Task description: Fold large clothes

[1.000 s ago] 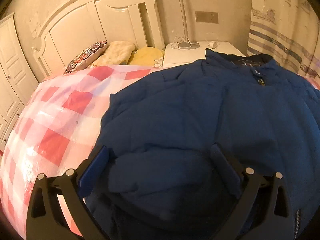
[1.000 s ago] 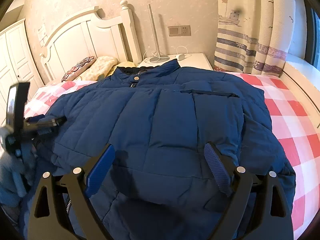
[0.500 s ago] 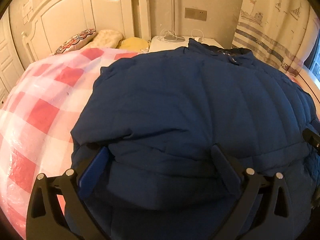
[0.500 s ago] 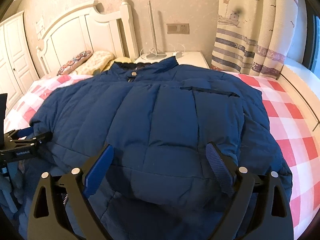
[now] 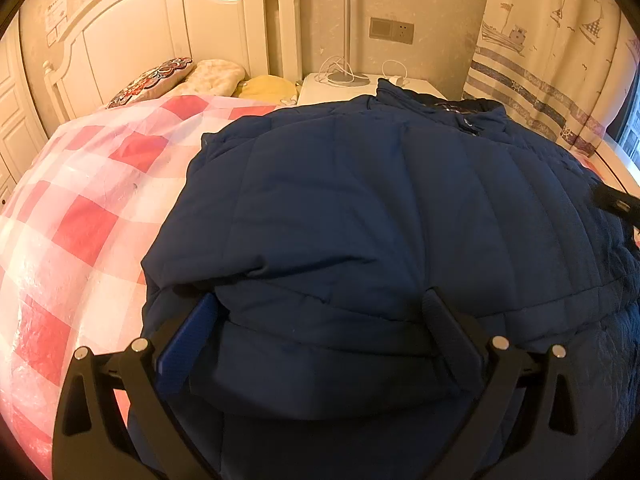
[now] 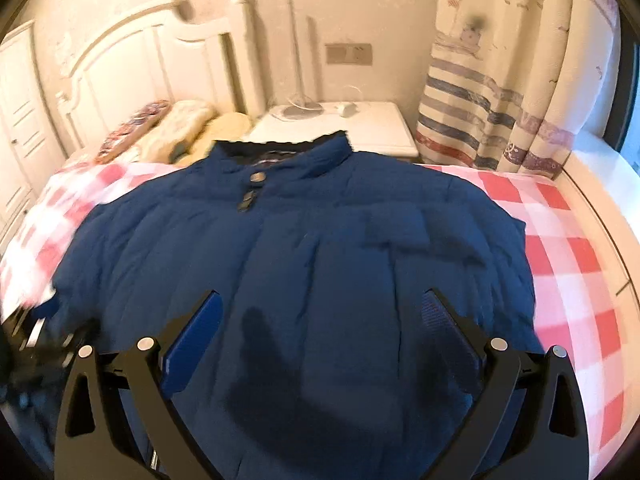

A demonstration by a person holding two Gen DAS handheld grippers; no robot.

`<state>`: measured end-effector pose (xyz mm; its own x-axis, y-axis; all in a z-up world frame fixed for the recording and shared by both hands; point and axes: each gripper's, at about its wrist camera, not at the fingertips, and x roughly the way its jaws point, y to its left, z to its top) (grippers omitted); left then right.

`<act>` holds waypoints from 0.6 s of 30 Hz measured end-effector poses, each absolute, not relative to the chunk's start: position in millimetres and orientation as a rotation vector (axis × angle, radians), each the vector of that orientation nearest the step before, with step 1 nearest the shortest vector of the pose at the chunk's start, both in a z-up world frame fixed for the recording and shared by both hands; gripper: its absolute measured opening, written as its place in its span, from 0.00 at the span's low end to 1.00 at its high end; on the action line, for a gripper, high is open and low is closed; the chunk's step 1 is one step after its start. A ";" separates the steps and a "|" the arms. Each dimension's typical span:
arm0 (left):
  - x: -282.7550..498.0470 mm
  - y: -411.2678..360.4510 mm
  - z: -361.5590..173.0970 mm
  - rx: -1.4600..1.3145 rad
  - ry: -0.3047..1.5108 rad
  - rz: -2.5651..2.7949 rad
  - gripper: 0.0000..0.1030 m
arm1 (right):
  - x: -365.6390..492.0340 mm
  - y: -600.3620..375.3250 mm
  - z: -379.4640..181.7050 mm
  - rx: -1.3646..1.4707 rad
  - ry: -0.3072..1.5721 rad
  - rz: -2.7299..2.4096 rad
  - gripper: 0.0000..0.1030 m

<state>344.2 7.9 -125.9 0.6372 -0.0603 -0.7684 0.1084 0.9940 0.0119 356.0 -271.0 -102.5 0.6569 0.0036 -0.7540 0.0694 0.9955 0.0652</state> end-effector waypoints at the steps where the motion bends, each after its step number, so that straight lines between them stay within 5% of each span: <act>1: 344.0 8.0 -126.0 0.059 0.875 -0.097 0.98 | 368.1 -274.1 -109.5 0.083 0.876 -0.056 0.95; 18: 344.4 8.5 -125.4 0.046 0.876 -0.102 0.98 | 298.2 -263.4 -116.4 -0.012 0.828 -0.027 0.96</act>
<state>344.4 8.5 -125.4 0.6358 -0.0706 -0.7686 0.1085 0.9941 -0.0016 298.2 -263.4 -116.4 0.6764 -0.0283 -0.7360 0.0190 0.9996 -0.0210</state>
